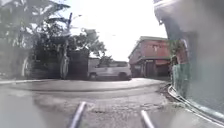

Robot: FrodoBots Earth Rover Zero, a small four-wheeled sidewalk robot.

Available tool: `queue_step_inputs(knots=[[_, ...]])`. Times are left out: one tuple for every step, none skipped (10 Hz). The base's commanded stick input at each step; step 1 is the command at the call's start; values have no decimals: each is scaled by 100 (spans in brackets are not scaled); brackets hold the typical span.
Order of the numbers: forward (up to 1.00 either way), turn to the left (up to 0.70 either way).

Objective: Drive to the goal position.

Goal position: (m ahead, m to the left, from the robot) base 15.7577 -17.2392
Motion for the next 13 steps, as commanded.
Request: queue_step_inputs(knots=[[50,0],[50,0],[50,0],[50,0],[50,0],[50,0],[50,0],[50,0],[50,0],[50,0],[50,0],[50,0],[50,0]])
